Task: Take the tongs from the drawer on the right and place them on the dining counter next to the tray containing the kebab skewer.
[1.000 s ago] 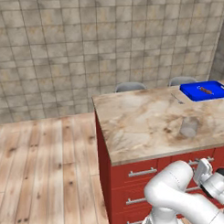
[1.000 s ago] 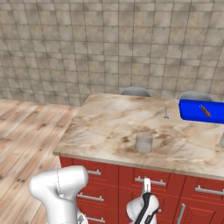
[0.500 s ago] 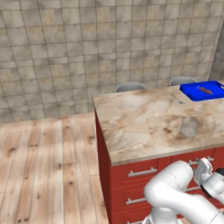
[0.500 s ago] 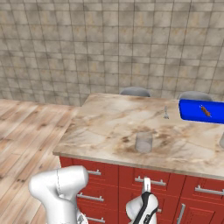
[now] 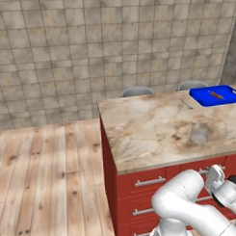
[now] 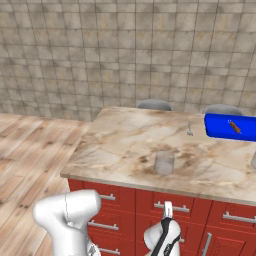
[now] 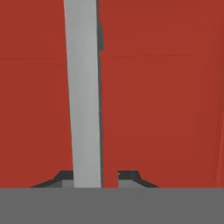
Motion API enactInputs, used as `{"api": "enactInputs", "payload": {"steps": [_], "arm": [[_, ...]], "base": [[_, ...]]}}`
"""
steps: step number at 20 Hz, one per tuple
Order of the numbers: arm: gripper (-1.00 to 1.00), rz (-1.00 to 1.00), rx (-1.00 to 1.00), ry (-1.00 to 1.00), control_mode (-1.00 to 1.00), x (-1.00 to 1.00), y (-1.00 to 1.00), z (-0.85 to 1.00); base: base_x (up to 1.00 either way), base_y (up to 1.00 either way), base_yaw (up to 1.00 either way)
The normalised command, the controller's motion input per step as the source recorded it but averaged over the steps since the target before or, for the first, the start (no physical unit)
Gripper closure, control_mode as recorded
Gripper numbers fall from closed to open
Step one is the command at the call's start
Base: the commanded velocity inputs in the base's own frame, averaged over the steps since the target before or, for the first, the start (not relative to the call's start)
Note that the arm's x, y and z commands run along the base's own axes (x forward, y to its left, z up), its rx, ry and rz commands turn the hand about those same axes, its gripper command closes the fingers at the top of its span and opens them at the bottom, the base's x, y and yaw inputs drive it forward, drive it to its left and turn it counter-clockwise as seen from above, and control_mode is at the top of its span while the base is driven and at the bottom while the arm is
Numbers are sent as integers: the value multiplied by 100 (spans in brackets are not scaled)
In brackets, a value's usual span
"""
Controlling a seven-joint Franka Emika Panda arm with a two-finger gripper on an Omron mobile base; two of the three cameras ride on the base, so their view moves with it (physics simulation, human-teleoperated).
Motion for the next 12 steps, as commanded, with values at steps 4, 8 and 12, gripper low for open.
{"api": "enactInputs", "payload": {"steps": [4,8,12], "arm": [[100,0,0,0,-100,0,0,0],[100,0,0,0,-100,-3,0,0],[100,-2,0,0,-100,-42,-2,0]], "base": [[0,0,0],[0,0,0],[0,0,0]]}}
